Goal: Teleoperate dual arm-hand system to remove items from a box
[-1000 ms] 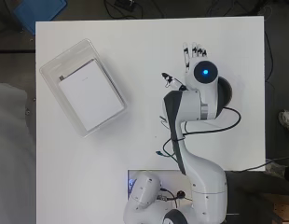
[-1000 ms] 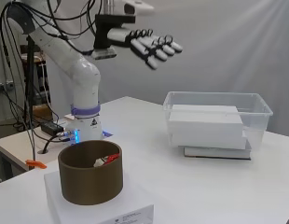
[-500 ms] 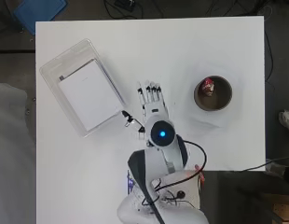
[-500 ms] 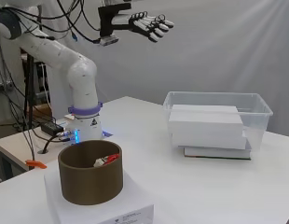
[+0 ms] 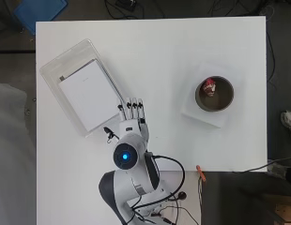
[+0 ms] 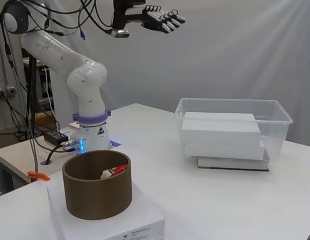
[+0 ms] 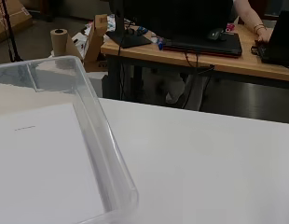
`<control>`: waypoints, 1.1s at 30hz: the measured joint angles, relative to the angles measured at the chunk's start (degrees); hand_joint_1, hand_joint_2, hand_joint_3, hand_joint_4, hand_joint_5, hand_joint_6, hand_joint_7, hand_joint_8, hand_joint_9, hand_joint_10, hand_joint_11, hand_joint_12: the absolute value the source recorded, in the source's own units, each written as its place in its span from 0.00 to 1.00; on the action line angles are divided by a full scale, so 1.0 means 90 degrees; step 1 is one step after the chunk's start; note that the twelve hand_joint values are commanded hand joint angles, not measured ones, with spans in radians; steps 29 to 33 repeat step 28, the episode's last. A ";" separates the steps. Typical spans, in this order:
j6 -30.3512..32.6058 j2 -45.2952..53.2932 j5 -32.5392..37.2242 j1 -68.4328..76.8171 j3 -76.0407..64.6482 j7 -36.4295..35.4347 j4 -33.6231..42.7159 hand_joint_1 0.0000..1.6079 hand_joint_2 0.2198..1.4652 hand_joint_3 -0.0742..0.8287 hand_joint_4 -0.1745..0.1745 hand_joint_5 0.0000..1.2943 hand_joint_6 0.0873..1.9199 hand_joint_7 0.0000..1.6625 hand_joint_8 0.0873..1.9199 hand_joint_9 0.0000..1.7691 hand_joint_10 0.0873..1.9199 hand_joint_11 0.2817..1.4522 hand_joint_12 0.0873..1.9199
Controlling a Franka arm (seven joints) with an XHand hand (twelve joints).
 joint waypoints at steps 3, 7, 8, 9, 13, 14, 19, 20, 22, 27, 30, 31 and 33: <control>-0.0115 -0.0201 0.0482 -0.0053 -0.0200 -0.0456 -0.0219 0.00 0.72 0.10 0.93 0.77 0.06 0.76 0.00 0.76 0.00 0.40 0.32; -0.1469 0.0187 0.2662 -0.0084 -0.0961 -0.2335 -0.0710 0.00 0.70 0.06 0.78 0.63 0.00 0.64 0.00 0.68 0.00 0.34 0.47; -0.1740 0.0480 0.3024 0.0060 -0.1160 -0.2768 -0.0694 0.00 0.70 0.06 0.76 0.60 0.00 0.61 0.00 0.65 0.00 0.33 0.46; -0.1921 0.0799 0.3282 0.0302 -0.1413 -0.3124 -0.0664 0.00 0.68 0.07 0.70 0.41 0.00 0.44 0.00 0.49 0.00 0.23 0.31; -0.1746 0.1920 0.3355 0.2764 -0.3346 -0.3429 -0.0364 0.00 0.58 0.08 0.62 0.09 0.00 0.12 0.00 0.17 0.00 0.12 0.00; -0.1629 0.2010 0.3155 0.3483 -0.3809 -0.3336 -0.0239 0.00 0.58 0.09 0.62 0.07 0.00 0.10 0.00 0.15 0.00 0.12 0.00; -0.1219 0.2264 0.1810 0.6185 -0.4692 -0.2629 0.0498 0.00 0.56 0.08 0.63 0.05 0.00 0.08 0.00 0.11 0.00 0.10 0.00; -0.1150 0.2308 0.1379 0.6410 -0.4554 -0.2395 0.0732 0.00 0.56 0.08 0.64 0.06 0.00 0.08 0.00 0.11 0.00 0.11 0.00; -0.1072 0.2378 0.0373 0.6307 -0.4116 -0.1896 0.1249 0.00 0.55 0.07 0.64 0.09 0.00 0.09 0.00 0.12 0.00 0.11 0.00; -0.1062 0.2384 -0.1327 0.4893 -0.3448 -0.0806 0.2098 0.00 0.54 0.07 0.64 0.09 0.00 0.09 0.00 0.11 0.00 0.10 0.00; -0.1047 0.2359 -0.1631 0.4686 -0.3271 -0.0630 0.2257 0.00 0.53 0.07 0.65 0.09 0.00 0.08 0.00 0.10 0.00 0.10 0.00; -0.1047 0.2359 -0.1631 0.4686 -0.3271 -0.0630 0.2257 0.00 0.53 0.07 0.65 0.09 0.00 0.08 0.00 0.10 0.00 0.10 0.00; -0.1047 0.2359 -0.1631 0.4686 -0.3271 -0.0630 0.2257 0.00 0.53 0.07 0.65 0.09 0.00 0.08 0.00 0.10 0.00 0.10 0.00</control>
